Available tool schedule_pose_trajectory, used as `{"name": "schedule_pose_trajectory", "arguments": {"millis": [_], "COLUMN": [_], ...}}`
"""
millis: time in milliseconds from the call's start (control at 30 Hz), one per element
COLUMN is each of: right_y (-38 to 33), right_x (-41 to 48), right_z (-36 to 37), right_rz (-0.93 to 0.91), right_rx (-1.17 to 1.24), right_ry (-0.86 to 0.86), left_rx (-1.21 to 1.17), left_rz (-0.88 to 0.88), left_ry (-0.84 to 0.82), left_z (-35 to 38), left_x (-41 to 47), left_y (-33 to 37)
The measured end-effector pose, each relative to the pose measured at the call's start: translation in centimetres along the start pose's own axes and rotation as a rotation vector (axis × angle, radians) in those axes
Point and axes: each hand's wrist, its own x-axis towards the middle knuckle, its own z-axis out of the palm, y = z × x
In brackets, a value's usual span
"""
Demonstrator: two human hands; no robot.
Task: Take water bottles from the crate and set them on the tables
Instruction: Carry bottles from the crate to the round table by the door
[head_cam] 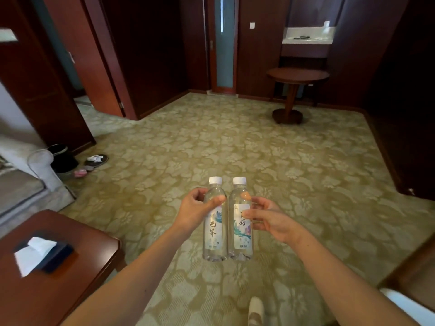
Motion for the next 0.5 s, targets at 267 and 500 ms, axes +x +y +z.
{"name": "schedule_pose_trajectory", "arguments": {"millis": [267, 500], "right_y": [-8.3, -13.9], "right_x": [13.7, 23.9], "right_z": [-9.5, -17.7], "right_rz": [-0.034, -0.028], "right_rx": [-0.023, -0.027], "right_ry": [0.001, 0.031], "left_rx": [-0.025, -0.031], "left_rz": [-0.009, -0.017], "left_ry": [-0.005, -0.022], "left_z": [6.3, 11.9], "left_x": [17.1, 30.2], "left_y": [3.4, 5.6]}}
